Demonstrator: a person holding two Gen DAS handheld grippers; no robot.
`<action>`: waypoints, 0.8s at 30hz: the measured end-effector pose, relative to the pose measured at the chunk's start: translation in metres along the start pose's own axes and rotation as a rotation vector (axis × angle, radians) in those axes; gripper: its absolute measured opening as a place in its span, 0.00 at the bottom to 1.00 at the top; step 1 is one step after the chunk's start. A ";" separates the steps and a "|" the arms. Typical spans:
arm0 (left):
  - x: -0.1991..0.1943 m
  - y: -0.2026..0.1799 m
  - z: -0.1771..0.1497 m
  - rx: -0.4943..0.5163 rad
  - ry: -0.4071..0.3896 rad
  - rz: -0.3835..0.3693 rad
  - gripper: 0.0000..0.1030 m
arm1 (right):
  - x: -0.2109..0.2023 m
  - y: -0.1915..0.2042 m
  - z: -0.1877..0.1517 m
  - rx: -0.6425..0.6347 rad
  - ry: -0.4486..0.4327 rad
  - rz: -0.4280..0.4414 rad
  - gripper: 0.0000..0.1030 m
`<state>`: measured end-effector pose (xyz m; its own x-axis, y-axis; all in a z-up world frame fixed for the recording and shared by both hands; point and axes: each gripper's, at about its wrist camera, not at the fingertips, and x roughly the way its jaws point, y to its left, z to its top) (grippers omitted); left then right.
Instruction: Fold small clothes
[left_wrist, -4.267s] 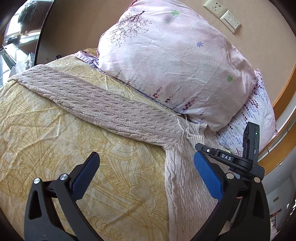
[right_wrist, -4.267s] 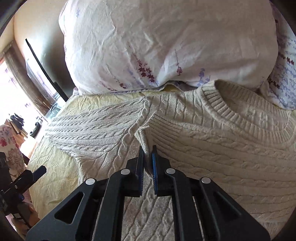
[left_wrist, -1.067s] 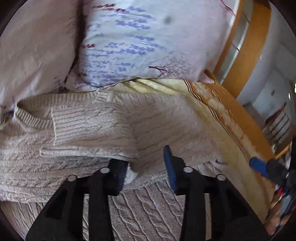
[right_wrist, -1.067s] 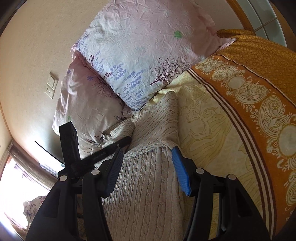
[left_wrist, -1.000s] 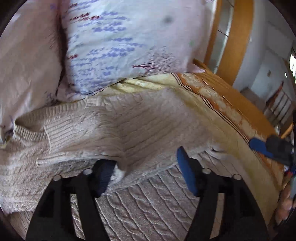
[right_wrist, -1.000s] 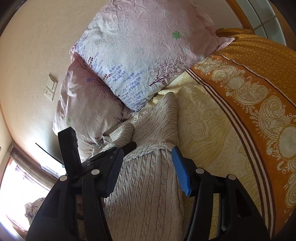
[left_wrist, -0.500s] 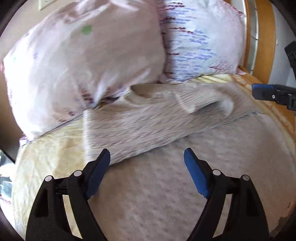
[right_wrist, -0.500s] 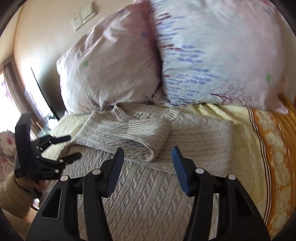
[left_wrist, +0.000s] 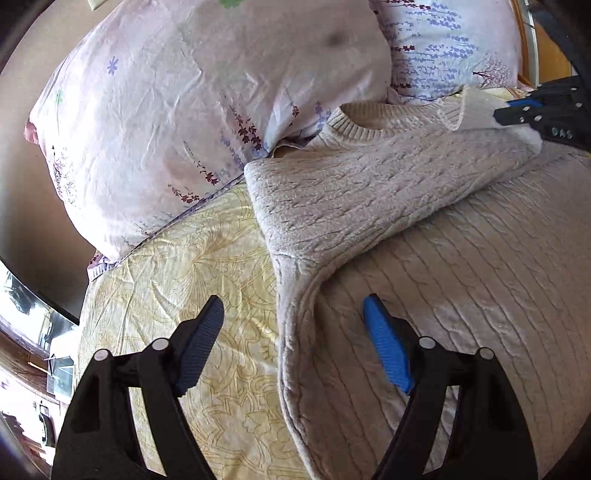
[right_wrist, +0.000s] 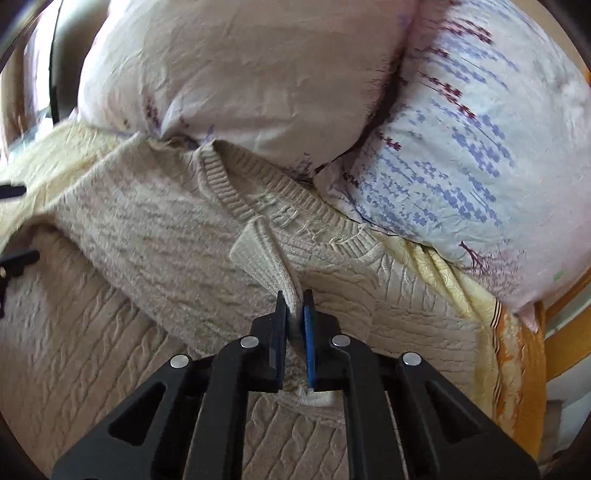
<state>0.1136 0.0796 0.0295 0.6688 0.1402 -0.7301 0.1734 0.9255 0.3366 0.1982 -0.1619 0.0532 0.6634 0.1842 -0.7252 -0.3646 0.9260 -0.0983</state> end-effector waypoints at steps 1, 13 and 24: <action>0.004 0.002 0.002 -0.010 0.005 0.001 0.68 | -0.007 -0.017 -0.001 0.103 -0.030 0.015 0.07; 0.025 0.005 0.008 -0.090 0.029 0.025 0.56 | -0.024 -0.147 -0.100 0.884 0.050 0.219 0.09; 0.026 0.067 -0.033 -0.458 0.079 -0.209 0.56 | -0.101 -0.165 -0.179 0.805 0.102 0.271 0.65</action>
<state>0.1182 0.1567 0.0133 0.5939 -0.0549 -0.8026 -0.0483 0.9934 -0.1037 0.0738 -0.3925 0.0207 0.5443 0.4385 -0.7152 0.0985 0.8133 0.5735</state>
